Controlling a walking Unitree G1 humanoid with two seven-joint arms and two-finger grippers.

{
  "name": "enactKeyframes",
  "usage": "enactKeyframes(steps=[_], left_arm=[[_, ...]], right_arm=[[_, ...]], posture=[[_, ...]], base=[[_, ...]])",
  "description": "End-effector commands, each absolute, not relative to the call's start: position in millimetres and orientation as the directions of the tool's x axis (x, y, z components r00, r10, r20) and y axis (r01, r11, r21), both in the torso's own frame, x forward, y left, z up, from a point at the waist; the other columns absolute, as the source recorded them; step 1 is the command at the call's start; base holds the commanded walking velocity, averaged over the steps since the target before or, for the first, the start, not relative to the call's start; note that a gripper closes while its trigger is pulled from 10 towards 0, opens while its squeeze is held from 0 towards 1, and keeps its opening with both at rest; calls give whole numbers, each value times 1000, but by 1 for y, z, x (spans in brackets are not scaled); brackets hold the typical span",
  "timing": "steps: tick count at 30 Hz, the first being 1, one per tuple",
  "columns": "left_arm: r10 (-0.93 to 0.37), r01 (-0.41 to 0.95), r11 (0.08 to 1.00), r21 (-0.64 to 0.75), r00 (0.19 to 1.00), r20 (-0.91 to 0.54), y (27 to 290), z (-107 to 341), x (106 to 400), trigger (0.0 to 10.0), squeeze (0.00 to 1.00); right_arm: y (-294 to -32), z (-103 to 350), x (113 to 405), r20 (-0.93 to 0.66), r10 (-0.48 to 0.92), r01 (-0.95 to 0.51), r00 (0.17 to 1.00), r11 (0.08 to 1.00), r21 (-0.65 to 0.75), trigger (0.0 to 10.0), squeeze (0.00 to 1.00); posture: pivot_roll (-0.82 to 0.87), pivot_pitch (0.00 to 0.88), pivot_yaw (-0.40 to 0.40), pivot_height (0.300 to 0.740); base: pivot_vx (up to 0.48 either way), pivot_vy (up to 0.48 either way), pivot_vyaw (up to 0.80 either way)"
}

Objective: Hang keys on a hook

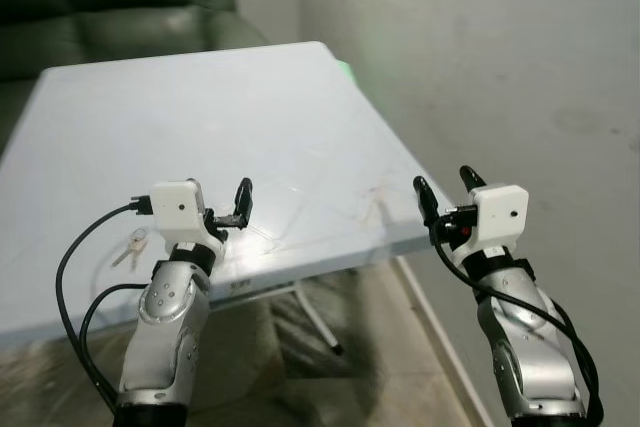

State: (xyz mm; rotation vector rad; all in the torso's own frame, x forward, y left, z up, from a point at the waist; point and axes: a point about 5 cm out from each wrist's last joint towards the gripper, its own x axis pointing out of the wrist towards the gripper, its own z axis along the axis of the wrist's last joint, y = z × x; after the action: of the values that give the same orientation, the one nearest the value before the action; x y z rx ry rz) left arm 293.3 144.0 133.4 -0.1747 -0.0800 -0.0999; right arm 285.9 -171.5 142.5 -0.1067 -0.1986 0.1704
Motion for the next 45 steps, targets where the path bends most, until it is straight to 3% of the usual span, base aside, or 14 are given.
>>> enactKeyframes(steps=[1,12,13,22,45], left_arm=[[-102,115,980,-161,991,90,143,136,294,10000,0],[-98,111,977,-181,992,81,142,136,294,10000,0],[-96,110,976,-187,992,80,142,137,295,10000,0],[-88,101,972,-214,994,67,142,136,295,10000,0],[-65,76,964,-254,997,51,144,135,297,10000,0]], right_arm=[[-173,146,287,194,176,-154,965,981,-122,10000,0],[-173,149,287,201,182,-161,963,980,-116,10000,0],[-173,149,288,207,172,-162,963,985,-64,10000,0],[-173,150,287,207,174,-165,963,984,-59,10000,0],[-168,148,286,196,203,-198,959,979,-44,10000,0]], posture=[[15,48,-47,732],[12,49,-45,732],[12,48,-45,732],[11,49,-45,732],[18,32,-55,732]], base=[[0,0,800],[0,0,786],[0,0,0],[0,0,0],[0,424,0]])
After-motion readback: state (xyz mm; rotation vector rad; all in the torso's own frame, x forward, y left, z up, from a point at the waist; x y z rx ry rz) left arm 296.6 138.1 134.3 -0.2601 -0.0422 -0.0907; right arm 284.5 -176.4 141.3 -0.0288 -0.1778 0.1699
